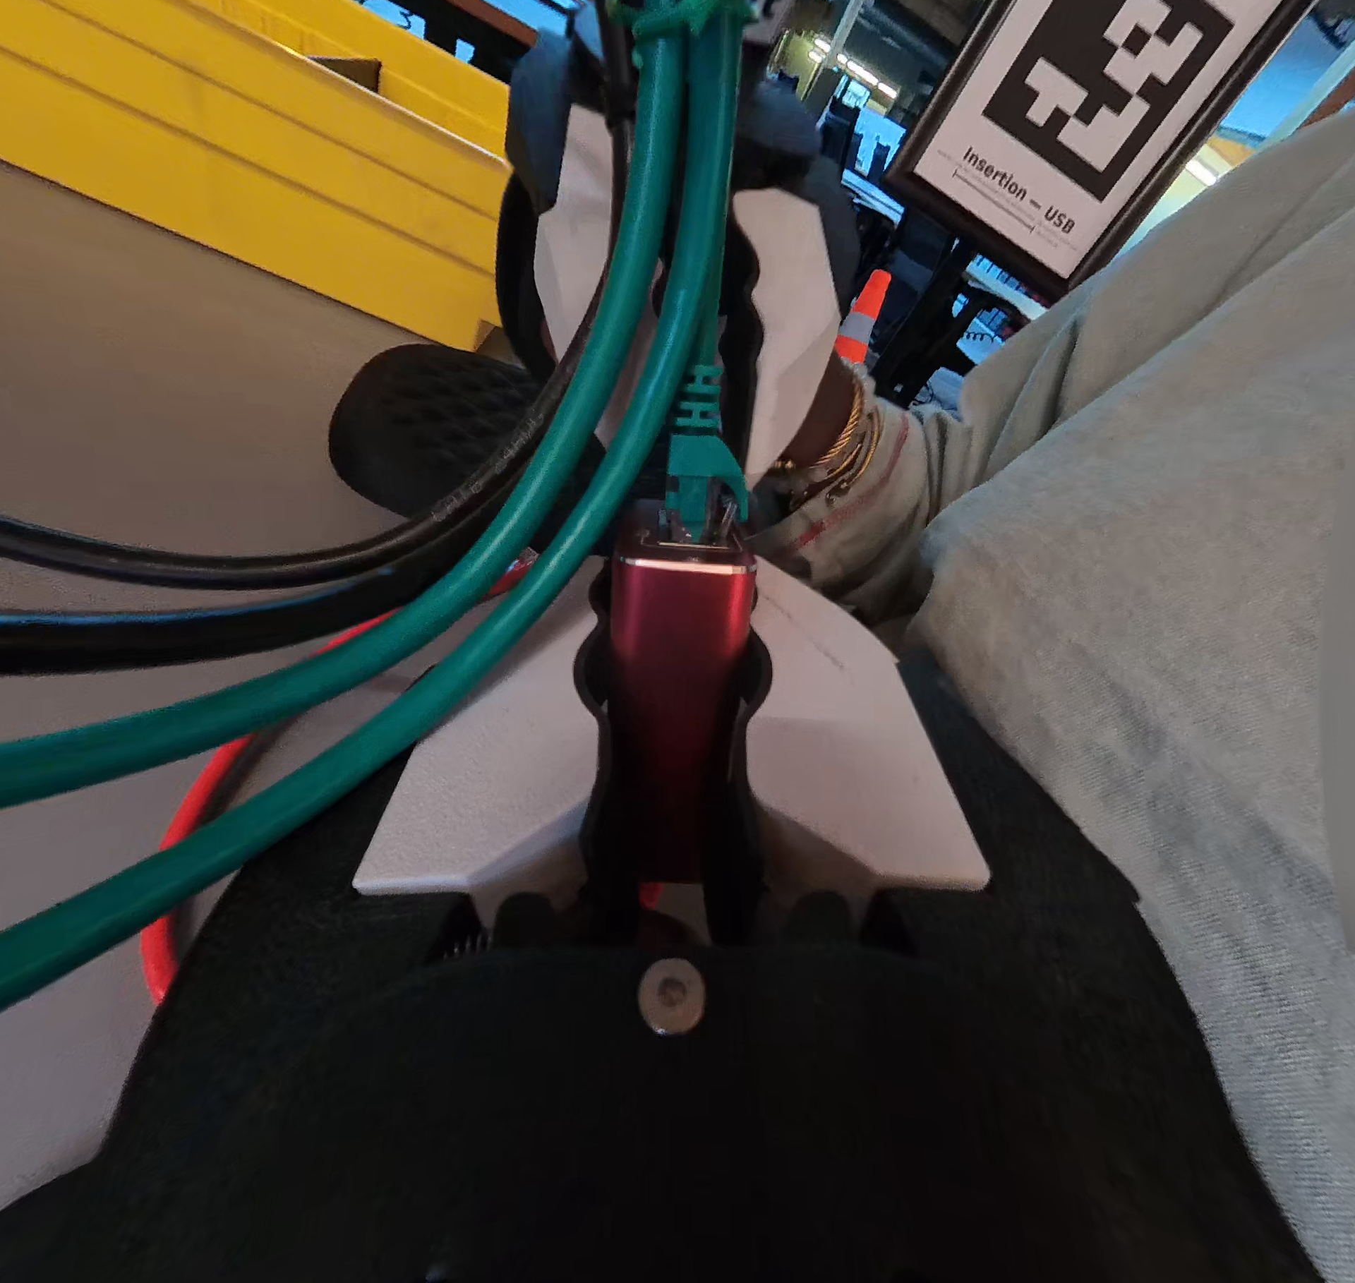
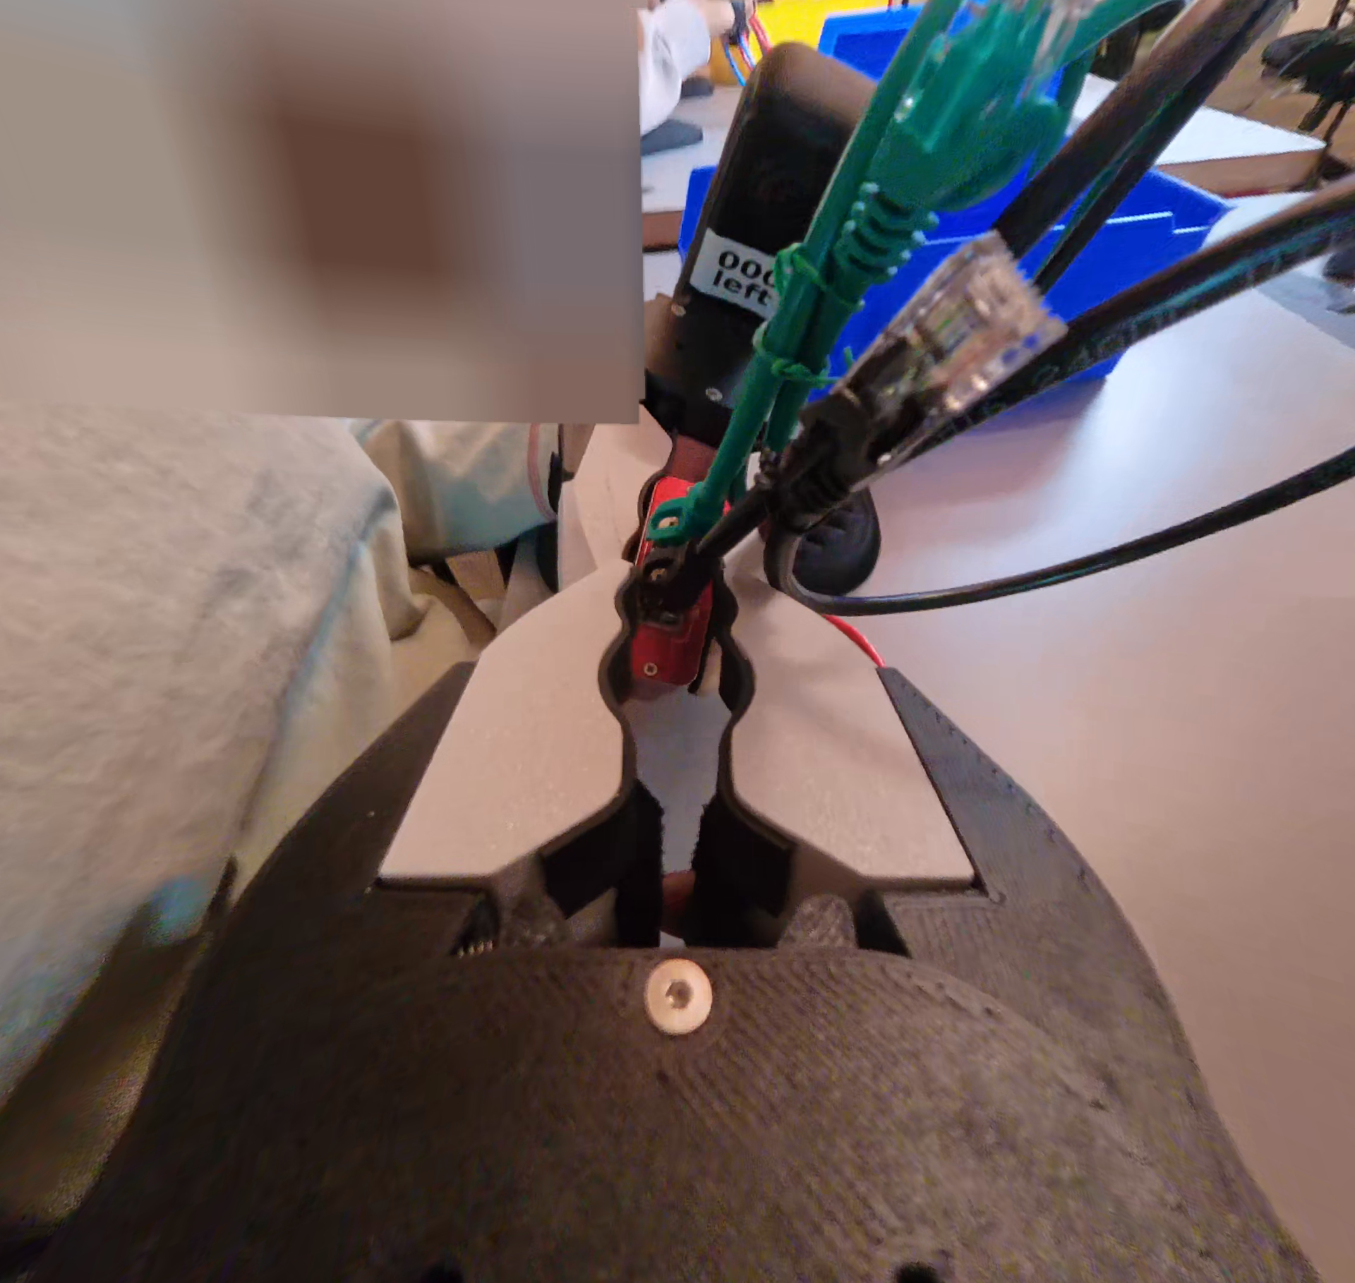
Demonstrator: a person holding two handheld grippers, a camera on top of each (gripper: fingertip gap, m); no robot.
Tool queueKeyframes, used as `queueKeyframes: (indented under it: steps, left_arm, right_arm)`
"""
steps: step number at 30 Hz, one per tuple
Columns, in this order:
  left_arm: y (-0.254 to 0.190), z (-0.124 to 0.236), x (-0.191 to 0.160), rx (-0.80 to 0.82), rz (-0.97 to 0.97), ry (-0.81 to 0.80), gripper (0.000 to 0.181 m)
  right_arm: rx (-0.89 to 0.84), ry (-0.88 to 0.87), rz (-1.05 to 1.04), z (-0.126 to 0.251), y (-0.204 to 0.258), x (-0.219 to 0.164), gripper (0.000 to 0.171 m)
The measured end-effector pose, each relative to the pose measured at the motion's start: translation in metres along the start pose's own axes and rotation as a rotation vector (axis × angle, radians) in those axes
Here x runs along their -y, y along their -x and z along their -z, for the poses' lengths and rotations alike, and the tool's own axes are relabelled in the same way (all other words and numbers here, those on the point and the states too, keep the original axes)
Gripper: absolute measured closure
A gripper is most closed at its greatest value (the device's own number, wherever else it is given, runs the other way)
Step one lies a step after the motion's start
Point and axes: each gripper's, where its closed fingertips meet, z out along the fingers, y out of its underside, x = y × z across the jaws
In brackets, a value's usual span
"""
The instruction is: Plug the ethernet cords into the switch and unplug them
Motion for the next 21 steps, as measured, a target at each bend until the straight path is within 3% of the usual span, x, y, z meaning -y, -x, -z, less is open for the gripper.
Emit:
queueKeyframes:
  steps: [11,21]
  left_arm:
    - [0.011,-0.002,-0.003,0.055,0.045,0.023,0.149]
    - [0.009,0.004,0.006,0.022,0.064,-0.051,0.152]
  right_arm:
    - [-0.282,0.025,0.313,0.002,-0.012,-0.007,0.151]
    - [-0.337,-0.115,0.371,-0.001,-0.013,0.004,0.155]
